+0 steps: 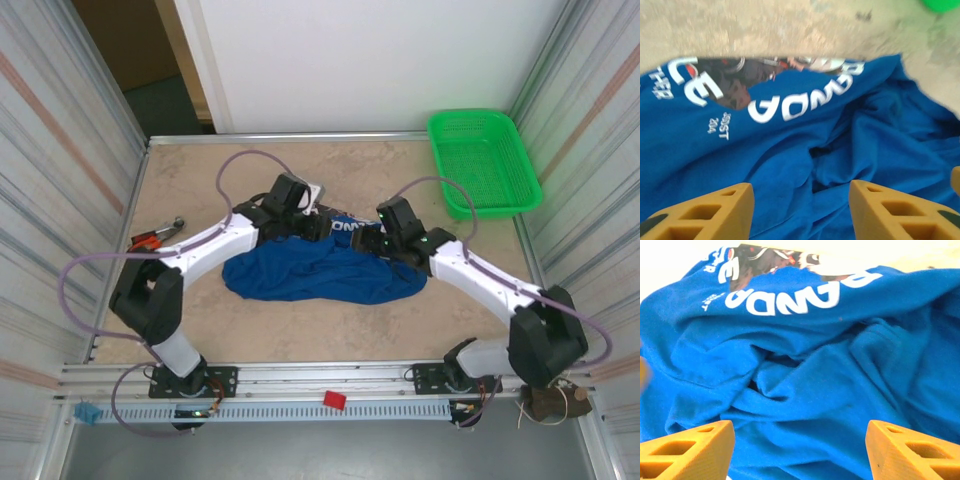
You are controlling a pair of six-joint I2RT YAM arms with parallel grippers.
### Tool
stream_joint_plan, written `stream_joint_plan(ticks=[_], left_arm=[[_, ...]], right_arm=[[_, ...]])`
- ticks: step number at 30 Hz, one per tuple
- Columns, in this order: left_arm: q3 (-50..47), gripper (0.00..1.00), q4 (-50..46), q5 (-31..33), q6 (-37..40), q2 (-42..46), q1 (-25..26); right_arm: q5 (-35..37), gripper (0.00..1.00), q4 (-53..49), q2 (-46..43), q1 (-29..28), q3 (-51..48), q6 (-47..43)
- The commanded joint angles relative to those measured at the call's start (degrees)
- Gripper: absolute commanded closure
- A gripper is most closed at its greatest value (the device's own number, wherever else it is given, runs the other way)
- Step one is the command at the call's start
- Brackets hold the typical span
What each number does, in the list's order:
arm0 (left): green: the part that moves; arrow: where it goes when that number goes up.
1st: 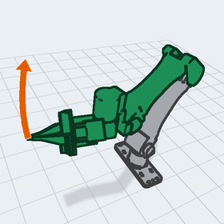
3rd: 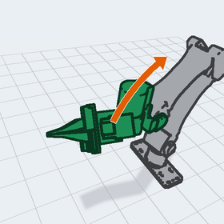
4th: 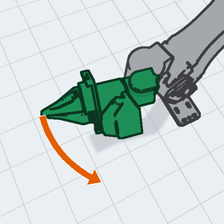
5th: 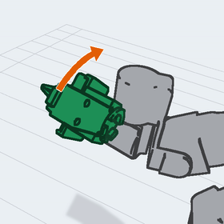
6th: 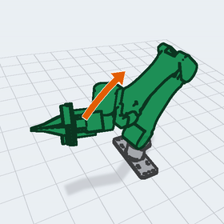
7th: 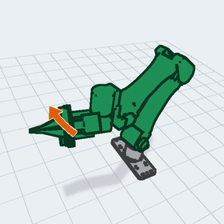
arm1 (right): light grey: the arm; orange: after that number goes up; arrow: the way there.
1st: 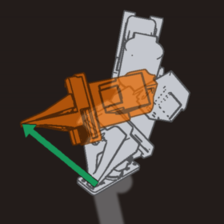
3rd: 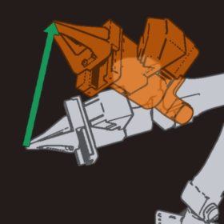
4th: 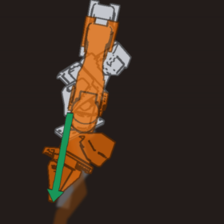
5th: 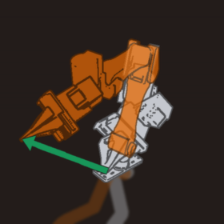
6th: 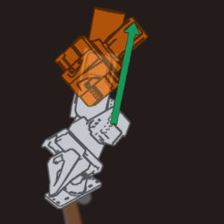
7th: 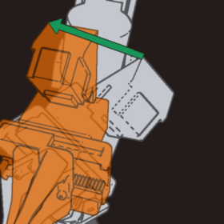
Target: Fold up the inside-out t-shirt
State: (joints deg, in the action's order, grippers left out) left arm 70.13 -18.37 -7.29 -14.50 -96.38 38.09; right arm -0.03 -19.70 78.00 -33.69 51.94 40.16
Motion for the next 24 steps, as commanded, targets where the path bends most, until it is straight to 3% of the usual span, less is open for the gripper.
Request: stream_joint_plan(ticks=[1, 8, 9, 11, 13, 24], left_arm=[[-0.63, 0.42, -4.08, 3.67, 3.62, -3.44, 2.61], [-3.15, 0.43, -3.16, 8.22, 2.28, -6.89, 3.58], [-3.16, 0.49, -3.25, 8.89, 2.22, -7.42, 3.64], [-2.99, 0.69, -3.25, 9.97, 2.28, -8.24, 3.57], [-2.7, 0.99, -3.21, 10.75, 2.16, -8.31, 3.49], [-5.42, 1.0, -1.06, 6.49, -1.35, 5.91, 3.75]], right_arm=[[0.54, 0.32, 0.75, 3.52, -0.98, 2.57, 2.43], [1.7, 0.32, 1.68, 4.7, -0.05, 1.78, 4.64], [1.79, 0.32, 1.69, 4.55, 0.13, 1.59, 5.03], [1.5, 0.32, 1.73, 4.17, 0.25, 1.17, 5.74], [0.43, 0.32, 2.02, 4.5, 0.21, 1.23, 6.69], [-4.14, 0.25, 7.4, 13.97, -1.61, 3.43, 14.69]])
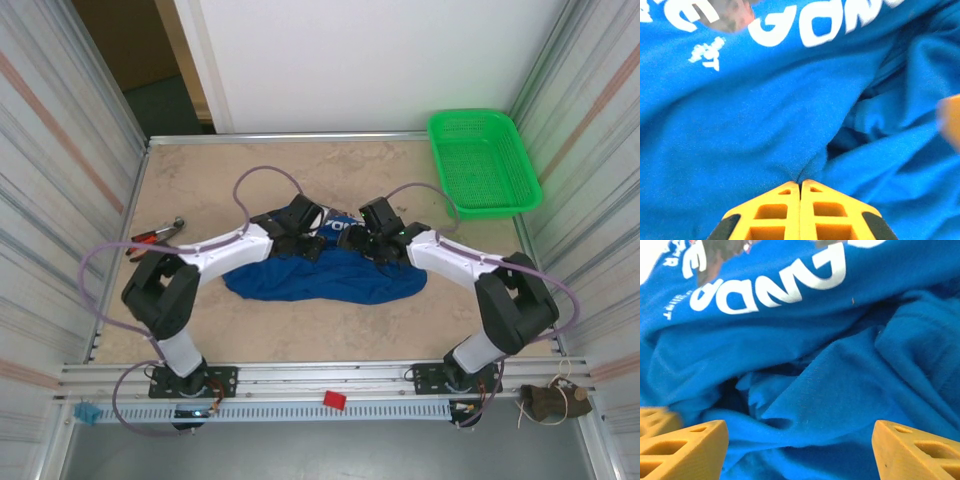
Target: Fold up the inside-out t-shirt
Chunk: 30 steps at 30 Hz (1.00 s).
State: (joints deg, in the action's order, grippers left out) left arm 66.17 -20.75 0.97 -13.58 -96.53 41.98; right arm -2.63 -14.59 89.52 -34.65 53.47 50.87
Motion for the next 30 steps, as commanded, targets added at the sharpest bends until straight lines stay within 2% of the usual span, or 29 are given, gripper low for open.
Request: stream_joint_plan(ticks=[1, 4, 5, 7, 9, 13, 18, 23, 26, 28, 30], left_arm=[[-2.03, 1.0, 2.03, -2.32, -2.93, 7.44, -0.14], [-3.36, 1.0, 3.21, -3.88, -4.87, 10.71, -0.14], [-3.71, 1.0, 3.46, -4.38, -5.34, 11.46, -0.1], [-4.46, 1.0, 3.7, -4.88, -6.26, 12.47, -0.25], [-5.78, 1.0, 4.49, -5.92, -7.6, 13.25, -0.92], [-8.99, 1.0, 6.83, -7.05, -12.23, 14.17, -4.09], [-12.84, 1.0, 10.38, -9.13, -18.08, 12.68, -11.43], [-11.32, 1.0, 11.25, -11.76, -16.25, 6.89, -13.82], [-9.64, 0.63, 8.5, -12.46, -11.63, 6.81, -13.94], [-9.9, 0.47, 8.26, -12.72, -9.68, 9.73, -13.94], [-9.35, 0.41, 7.82, -13.68, -7.4, 12.81, -13.8]], right_arm=[[-1.65, 0.25, 2.8, 3.28, -0.68, 2.19, 4.42], [-2.78, 0.29, 5.95, 6.29, -0.54, 2.59, 5.82], [-3.92, 0.34, 7.33, 7.28, -0.31, 2.68, 6.13], [-6.85, 0.58, 9.86, 8.61, 0.29, 3.02, 5.96], [-8.59, 0.98, 11.8, 8.37, 0.83, 2.5, 5.12], [-13.67, 1.0, 16.49, 2.58, 2.35, -1.38, 0.8], [-22.42, 1.0, 17.61, -11.14, 2.34, -6.88, -12.49], [-30.18, 1.0, 28.17, -19.8, 4.77, -14.94, -14.15], [-32.32, 1.0, 28.61, -20.03, 6.72, -15.64, -14.63], [-33.13, 1.0, 27.36, -19.56, 7.66, -15.1, -15.39], [-33.21, 1.0, 25.57, -19.21, 8.1, -14.22, -16.19]])
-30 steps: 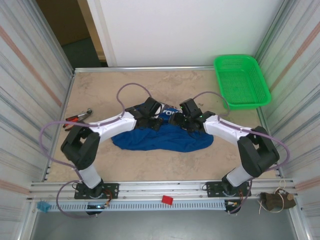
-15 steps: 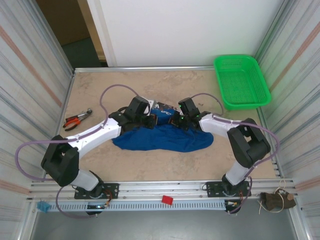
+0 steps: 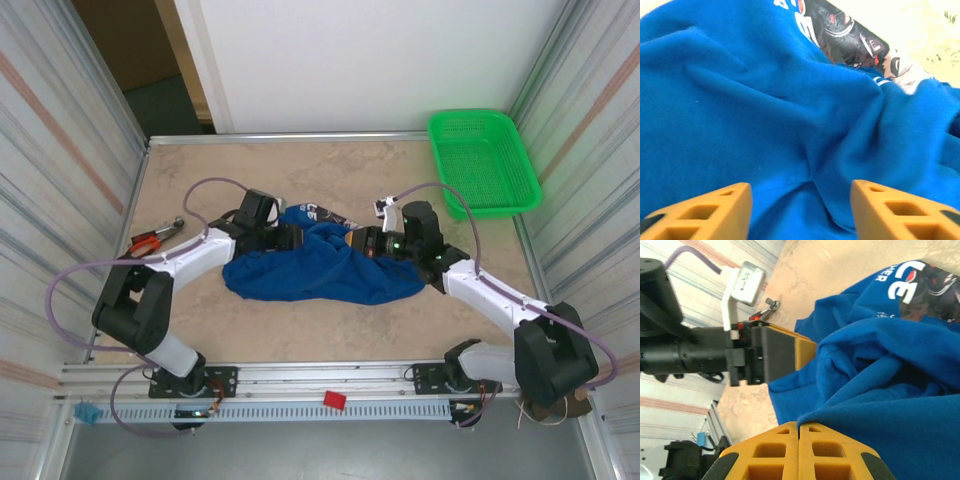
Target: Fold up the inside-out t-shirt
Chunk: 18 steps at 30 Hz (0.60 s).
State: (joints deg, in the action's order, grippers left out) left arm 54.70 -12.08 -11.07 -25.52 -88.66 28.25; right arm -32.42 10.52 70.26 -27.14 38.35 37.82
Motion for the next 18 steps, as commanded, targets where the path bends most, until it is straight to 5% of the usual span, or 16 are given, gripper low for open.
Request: stream_joint_plan(ticks=[1, 6, 13, 18], left_arm=[[2.84, 0.39, -1.5, -1.94, 5.42, 6.03, 0.17], [11.75, 0.36, -8.46, -1.65, 8.93, 2.79, 2.68], [32.49, 0.32, -26.71, 5.83, 17.43, -14.08, 7.96], [36.54, 0.28, -32.54, 12.37, 21.04, -21.28, 10.69]], right_arm=[[-3.37, 1.0, -0.24, 0.22, 0.68, 1.26, -3.57], [-3.02, 1.0, -1.53, 0.4, 0.43, 1.39, -3.72], [0.31, 1.0, -2.79, -0.75, -0.55, -0.35, -3.03], [2.01, 1.0, -3.4, -1.43, -1.07, -0.94, -2.76]])
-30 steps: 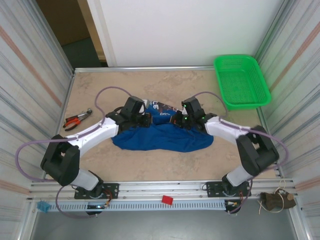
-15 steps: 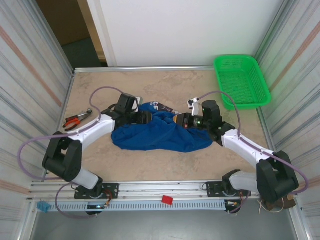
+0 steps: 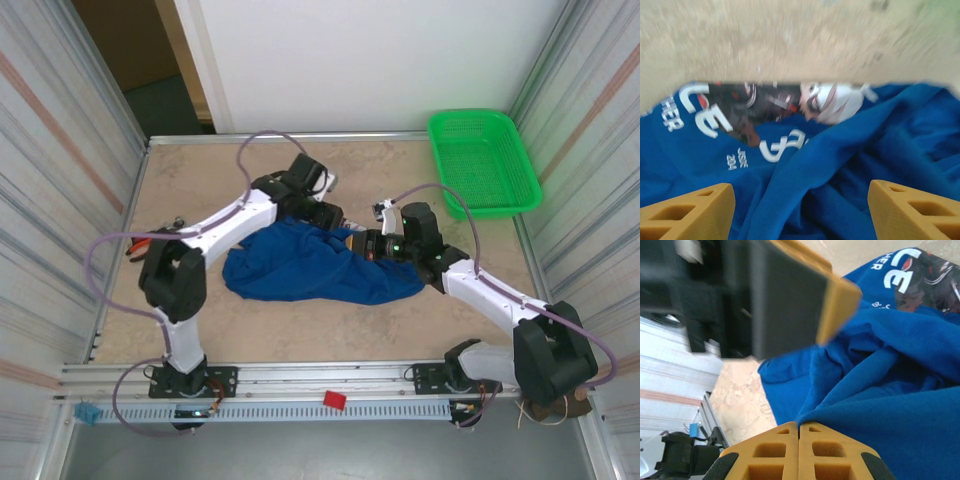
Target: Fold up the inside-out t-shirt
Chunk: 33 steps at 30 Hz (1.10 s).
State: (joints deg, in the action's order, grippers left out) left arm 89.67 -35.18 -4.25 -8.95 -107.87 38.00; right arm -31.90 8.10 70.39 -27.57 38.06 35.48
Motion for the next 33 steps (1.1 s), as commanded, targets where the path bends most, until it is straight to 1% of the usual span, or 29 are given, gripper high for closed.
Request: stream_joint_plan(ticks=[1, 3, 5, 8, 11, 12, 13, 14, 15, 16, 18, 21, 23, 25, 27, 29, 30, 31, 33], left_arm=[[1.4, 0.28, -9.9, 7.02, 4.62, -2.78, 1.25], [0.87, 0.27, -10.36, 8.54, 4.54, -3.84, 1.21], [0.2, 0.27, -10.29, 8.4, 4.44, -4.55, 1.27], [-1.08, 0.27, -9.43, 6.6, 4.23, -5.23, 1.46], [-1.78, 0.26, -8.37, 3.06, 4.03, -6.5, 1.65], [-1.54, 0.31, -8.39, 1.51, 3.92, -7.58, 1.65], [-1.28, 0.38, -8.47, 0.12, 3.9, -8.62, 1.64], [-1.1, 0.48, -8.4, -0.81, 3.77, -9.4, 1.67], [-0.84, 0.62, -8.25, -1.42, 3.66, -9.99, 1.64], [-0.63, 0.78, -8.19, -2.0, 3.34, -10.17, 1.47], [-0.85, 1.0, -7.4, -2.71, 2.45, -8.84, 0.75], [-2.73, 1.0, -4.8, -6.49, 0.45, -2.47, -1.51], [-5.29, 1.0, -0.96, -12.53, -1.34, 3.82, -3.29], [-8.91, 1.0, 4.53, -20.64, -3.98, 10.2, -5.13], [-14.26, 1.0, 13.34, -33.04, -8.31, 15.8, -8.08], [-19.01, 1.0, 21.5, -41.33, -13.93, 20.08, -10.53], [-21.12, 1.0, 25.54, -44.29, -16.35, 21.67, -11.51], [-22.49, 1.0, 28.07, -46.28, -18.01, 22.67, -12.1], [-24.62, 1.0, 32.46, -50.2, -19.87, 24.2, -12.6]], right_arm=[[1.74, 1.0, -0.98, -1.74, -0.64, -0.79, -0.42], [2.01, 1.0, -1.04, -1.96, -0.81, -0.97, -0.26], [2.52, 1.0, -1.07, -2.23, -0.99, -1.15, -0.16], [3.7, 1.0, -1.4, -2.79, -1.26, -1.59, 0.1], [4.48, 1.0, -1.34, -3.11, -1.43, -1.98, 0.46], [4.65, 1.0, -1.33, -3.13, -1.51, -2.03, 0.55], [4.88, 1.0, -1.52, -3.28, -1.52, -2.12, 0.55], [4.99, 1.0, -1.55, -3.49, -1.58, -2.2, 0.61], [5.21, 1.0, -1.66, -3.79, -1.61, -2.33, 0.64], [5.4, 1.0, -1.75, -4.14, -1.61, -2.58, 0.62], [6.04, 1.0, -1.84, -4.75, -1.61, -3.37, 0.64], [8.37, 1.0, -2.03, -4.46, -1.61, -5.14, 1.02], [11.1, 1.0, -1.63, -2.65, -1.52, -6.32, 1.55], [14.76, 1.0, -1.43, 0.48, -1.52, -6.76, 2.28], [16.62, 1.0, -1.45, 4.73, -1.15, -6.12, 2.79], [16.42, 0.75, -3.58, 7.56, -0.74, -4.13, 2.62], [16.33, 0.66, -5.08, 7.51, -0.81, -3.16, 2.33], [16.17, 0.6, -6.32, 6.4, -1.12, -2.56, 2.07], [16.78, 0.53, -10.3, 1.2, -2.14, -1.37, 1.16]])
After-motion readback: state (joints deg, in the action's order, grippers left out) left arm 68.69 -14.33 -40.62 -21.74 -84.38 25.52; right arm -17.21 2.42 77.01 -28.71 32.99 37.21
